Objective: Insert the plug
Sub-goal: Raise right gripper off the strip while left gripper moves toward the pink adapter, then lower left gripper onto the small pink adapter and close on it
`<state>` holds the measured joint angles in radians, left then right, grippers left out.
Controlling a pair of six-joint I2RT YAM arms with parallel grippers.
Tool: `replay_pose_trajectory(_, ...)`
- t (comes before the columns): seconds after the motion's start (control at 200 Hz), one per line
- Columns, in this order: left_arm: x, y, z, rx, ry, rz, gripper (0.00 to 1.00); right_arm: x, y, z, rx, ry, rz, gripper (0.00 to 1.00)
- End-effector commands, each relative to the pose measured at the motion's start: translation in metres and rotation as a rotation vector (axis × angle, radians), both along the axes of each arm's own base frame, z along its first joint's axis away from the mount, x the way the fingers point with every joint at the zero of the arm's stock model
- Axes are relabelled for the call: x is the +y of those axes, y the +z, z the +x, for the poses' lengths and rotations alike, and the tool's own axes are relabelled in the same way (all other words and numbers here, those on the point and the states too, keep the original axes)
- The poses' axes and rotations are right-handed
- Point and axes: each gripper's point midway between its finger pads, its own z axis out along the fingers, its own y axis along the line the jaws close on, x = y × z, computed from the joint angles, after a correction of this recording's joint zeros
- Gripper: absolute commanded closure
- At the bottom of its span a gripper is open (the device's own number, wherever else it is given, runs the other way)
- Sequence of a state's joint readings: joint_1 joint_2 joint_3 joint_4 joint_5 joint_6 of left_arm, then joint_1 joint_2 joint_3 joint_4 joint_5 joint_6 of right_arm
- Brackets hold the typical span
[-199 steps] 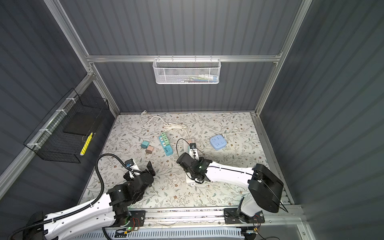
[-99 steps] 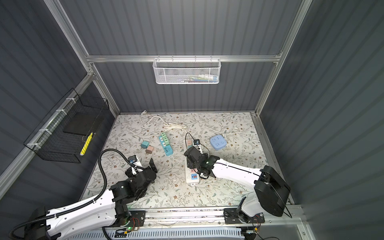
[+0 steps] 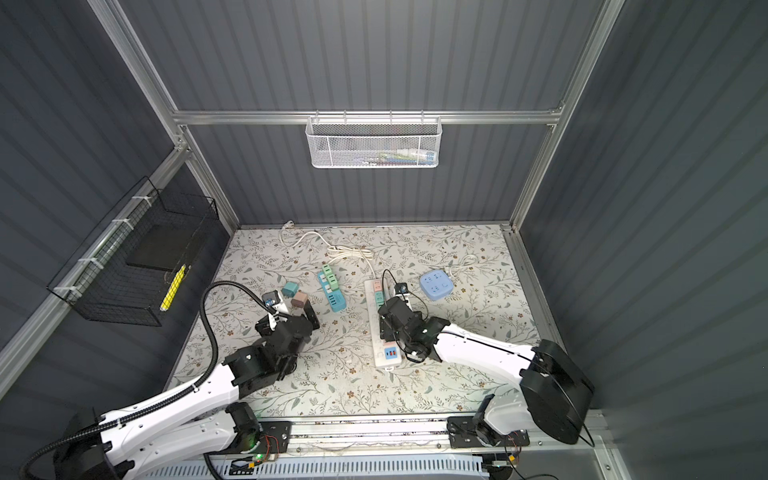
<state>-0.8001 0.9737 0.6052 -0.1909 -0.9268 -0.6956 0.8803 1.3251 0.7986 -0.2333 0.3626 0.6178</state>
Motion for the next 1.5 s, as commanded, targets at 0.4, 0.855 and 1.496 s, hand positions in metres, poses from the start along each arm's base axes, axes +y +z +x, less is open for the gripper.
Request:
replay_pose_trajectory(0.4,0.03,-0.071,0.122,0.493,0.025,0.065,0.29,-0.023,0.024,-0.009,-0.087,0.011,0.054,0.21)
replay_pose_trajectory(0.855,0.027,-0.135,0.124,0.729,-0.122,0.265,0.29,-0.042,0.02,-0.024,-0.085,-0.003,0.09,0.18)
replay_pose_trajectory(1.496,0.025,-0.175,0.094,0.846,-0.132,0.174,0.35,-0.037,0.021,-0.021,-0.081,0.007,0.107,0.18)
